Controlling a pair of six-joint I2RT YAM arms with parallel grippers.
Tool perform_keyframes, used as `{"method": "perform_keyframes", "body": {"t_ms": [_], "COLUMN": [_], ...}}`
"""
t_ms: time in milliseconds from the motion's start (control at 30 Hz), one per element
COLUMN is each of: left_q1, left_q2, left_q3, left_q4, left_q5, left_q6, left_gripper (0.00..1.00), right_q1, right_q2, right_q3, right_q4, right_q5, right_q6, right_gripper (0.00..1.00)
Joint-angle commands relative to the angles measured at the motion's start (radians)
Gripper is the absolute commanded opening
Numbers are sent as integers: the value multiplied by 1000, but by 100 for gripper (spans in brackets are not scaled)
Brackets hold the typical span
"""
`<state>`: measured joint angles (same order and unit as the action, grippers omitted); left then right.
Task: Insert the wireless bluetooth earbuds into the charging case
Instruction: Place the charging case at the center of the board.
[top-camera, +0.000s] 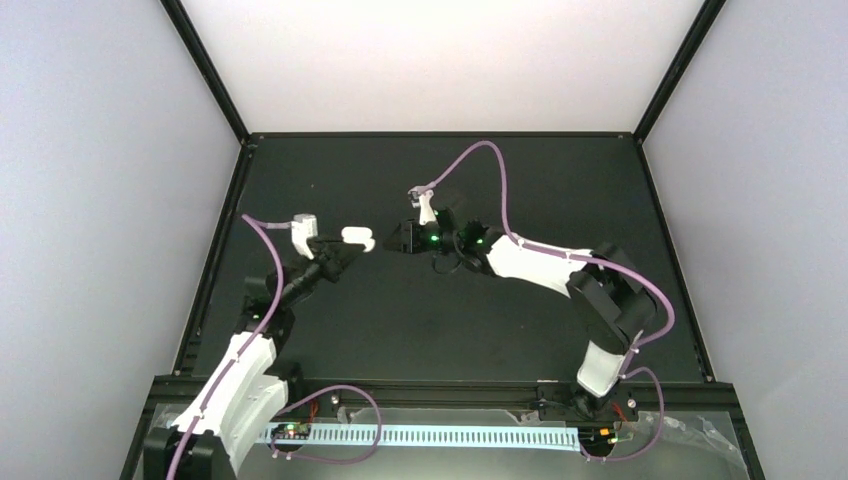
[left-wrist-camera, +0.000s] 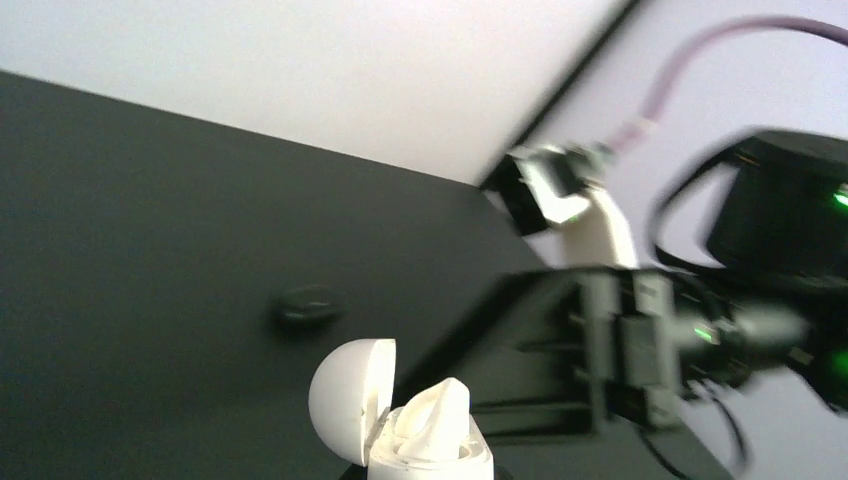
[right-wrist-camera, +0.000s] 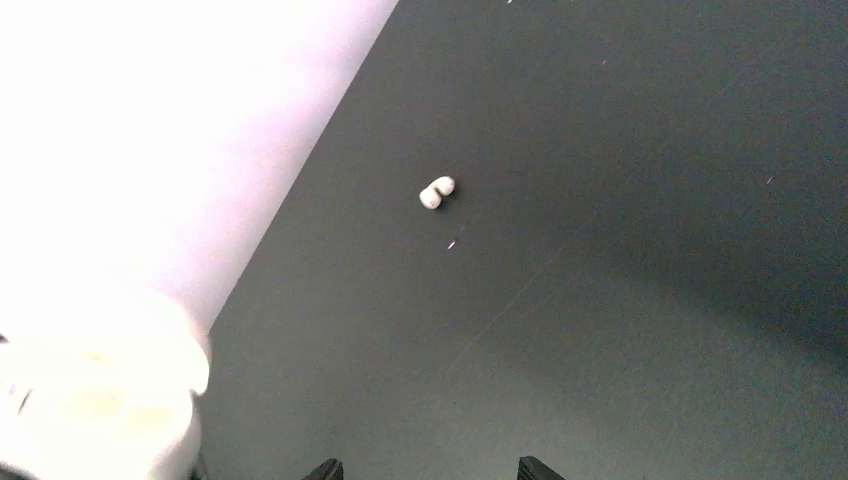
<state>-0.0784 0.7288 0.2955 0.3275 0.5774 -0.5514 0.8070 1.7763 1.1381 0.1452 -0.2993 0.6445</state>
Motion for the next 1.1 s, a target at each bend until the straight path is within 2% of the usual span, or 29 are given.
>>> {"method": "perform_keyframes", "body": {"t_ms": [0, 100, 233, 467, 667, 867, 1067], "left_q1": [-126, -198, -238, -239, -239, -241, -246], "left_q2": [29, 60, 50, 79, 328, 603, 757], "left_q3": [52, 61, 68, 66, 34, 72, 100], "left_q4": [170, 217, 201, 85, 179, 293, 347], "left_q5": [219, 262, 244, 74, 10, 58, 50], "left_q6": [36, 35, 52, 75, -10, -63, -101], "left_gripper": [2, 2, 1, 2, 2, 2, 2], "right_q1": [-7, -8, -16, -98, -132, -133, -132], "right_q2": [-106, -174, -272, -448, -563, -650, -683], "right_q3": [-60, -98, -164, -371, -494, -548, -552], "right_q4": [46, 9, -35, -89, -104, -160, -188], "right_q5": [-65, -58, -3, 135, 122, 147, 141], "right_q6": [40, 22, 6, 21, -30, -78, -89], "right_gripper": [45, 45, 45, 49, 50, 51, 53]}}
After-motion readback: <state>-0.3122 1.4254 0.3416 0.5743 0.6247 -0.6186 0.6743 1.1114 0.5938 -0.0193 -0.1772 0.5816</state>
